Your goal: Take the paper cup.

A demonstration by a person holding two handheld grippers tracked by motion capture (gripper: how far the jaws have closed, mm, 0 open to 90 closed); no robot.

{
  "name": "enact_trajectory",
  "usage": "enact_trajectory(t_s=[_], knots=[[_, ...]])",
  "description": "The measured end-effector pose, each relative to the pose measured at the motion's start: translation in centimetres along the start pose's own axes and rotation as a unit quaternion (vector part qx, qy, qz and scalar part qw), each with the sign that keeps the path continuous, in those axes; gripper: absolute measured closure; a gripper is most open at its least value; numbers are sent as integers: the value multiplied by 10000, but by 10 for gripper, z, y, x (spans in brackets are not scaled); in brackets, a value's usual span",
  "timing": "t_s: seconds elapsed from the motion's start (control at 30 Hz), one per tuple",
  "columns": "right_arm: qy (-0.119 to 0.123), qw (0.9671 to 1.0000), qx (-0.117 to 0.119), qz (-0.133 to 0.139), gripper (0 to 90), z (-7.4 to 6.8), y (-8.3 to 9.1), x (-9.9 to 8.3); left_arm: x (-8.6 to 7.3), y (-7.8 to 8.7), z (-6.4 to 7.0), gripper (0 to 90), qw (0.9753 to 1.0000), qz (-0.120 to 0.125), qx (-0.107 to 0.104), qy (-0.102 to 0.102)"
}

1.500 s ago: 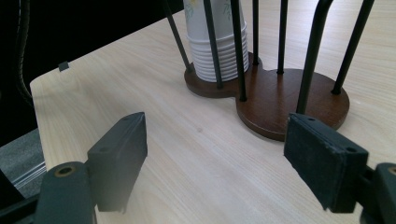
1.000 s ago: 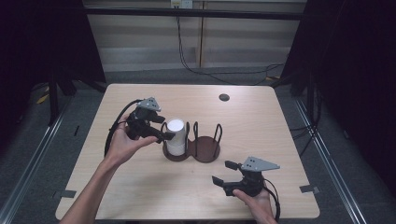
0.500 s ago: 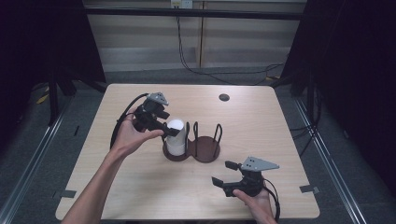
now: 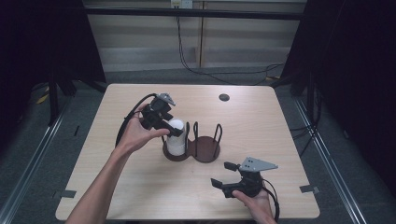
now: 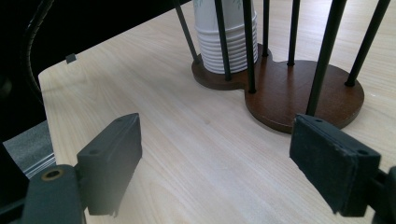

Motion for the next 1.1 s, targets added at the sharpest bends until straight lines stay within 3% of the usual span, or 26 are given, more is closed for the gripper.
enact_trajectory(t_s=[0.23,0.3,0.47,0.57,0.7,0.77,1.1], knots=[[-25,10000,6,-23,167,1,0,0,0,-8,0,253,9997,-231,-9,-33],[-8,10000,-11,-73,167,0,-1,-1,0,-10,-1,299,9995,-303,82,-15],[23,9999,18,-99,168,-1,-3,-2,-1,-14,-2,292,9993,-360,87,113],[19,9999,23,-124,167,-1,-3,-2,-1,-12,-4,300,9990,-433,73,45],[18,9999,25,-135,167,-1,-3,-2,1,-12,-2,329,9989,-433,167,76],[-4,9999,31,-143,167,-1,-4,-3,1,-12,-2,332,9989,-453,152,20],[-12,9999,34,-146,168,-1,-4,-2,1,-11,-2,336,9987,-469,168,123]])
Point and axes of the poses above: each handheld gripper's, and its own axes: y roughly backward along the jaws, x roughly out of its top, z roughly to its right, the point moved 5 cm from there along -y, roughly forward along the jaws, and after that the axes turned 12 degrees about -x, right-handed, at the moved point
